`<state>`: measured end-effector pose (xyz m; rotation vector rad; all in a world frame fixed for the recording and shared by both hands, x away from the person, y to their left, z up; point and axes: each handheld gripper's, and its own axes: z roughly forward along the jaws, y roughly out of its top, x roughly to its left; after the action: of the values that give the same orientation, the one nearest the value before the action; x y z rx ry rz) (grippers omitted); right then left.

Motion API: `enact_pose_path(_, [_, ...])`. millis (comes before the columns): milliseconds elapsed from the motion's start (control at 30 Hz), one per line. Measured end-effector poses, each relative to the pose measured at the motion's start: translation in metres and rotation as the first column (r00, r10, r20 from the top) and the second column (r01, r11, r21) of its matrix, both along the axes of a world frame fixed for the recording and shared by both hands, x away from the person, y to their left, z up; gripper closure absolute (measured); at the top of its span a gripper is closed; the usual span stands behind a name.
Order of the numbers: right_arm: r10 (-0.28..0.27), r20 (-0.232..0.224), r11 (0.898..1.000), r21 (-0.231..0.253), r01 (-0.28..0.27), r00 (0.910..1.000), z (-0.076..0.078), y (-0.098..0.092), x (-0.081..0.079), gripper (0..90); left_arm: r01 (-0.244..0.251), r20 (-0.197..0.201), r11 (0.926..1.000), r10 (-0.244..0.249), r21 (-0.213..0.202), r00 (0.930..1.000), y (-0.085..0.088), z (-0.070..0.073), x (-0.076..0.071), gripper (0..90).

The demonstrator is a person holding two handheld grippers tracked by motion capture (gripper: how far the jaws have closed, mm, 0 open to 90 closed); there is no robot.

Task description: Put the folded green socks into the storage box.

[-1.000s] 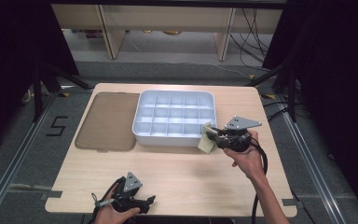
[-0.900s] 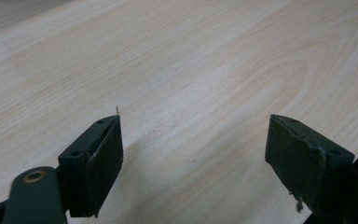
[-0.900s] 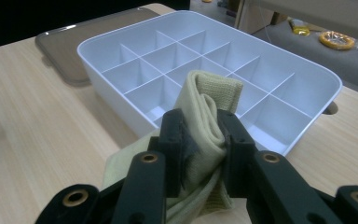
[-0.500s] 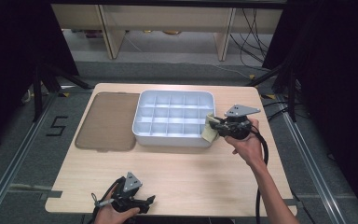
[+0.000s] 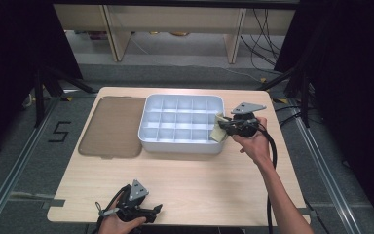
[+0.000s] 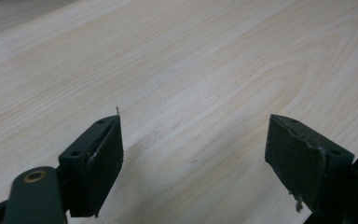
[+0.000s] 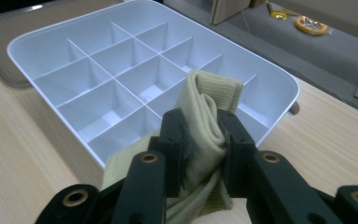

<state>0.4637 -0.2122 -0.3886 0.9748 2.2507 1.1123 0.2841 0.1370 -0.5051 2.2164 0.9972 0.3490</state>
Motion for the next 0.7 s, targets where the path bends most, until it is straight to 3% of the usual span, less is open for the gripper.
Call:
enact_pose_path(167, [-0.01,-0.016,1.0,-0.028,0.01,0.9998,-0.004,0.006,0.006,73.8,0.001,0.004,1.0,-0.001,-0.003,1.0,0.0,0.0,0.0,18.9])
enact_pose_path(200, [0.0,0.012,0.998,-0.065,0.0,0.9999,-0.007,0.007,0.01,73.8,0.001,0.004,1.0,-0.001,-0.002,1.0,0.0,0.0,0.0,18.9])
enact_pose_path(267, [-0.012,-0.007,0.997,-0.073,0.011,0.9999,-0.009,0.01,0.012,73.8,0.002,0.005,1.0,-0.002,-0.001,1.0,0.0,0.0,0.0,18.9])
enact_pose_path(700, [-0.019,-0.012,0.99,-0.143,0.017,0.9998,-0.016,0.018,0.024,73.6,0.005,0.003,1.0,-0.005,-0.004,1.0,-0.001,0.0,-0.001,18.9])
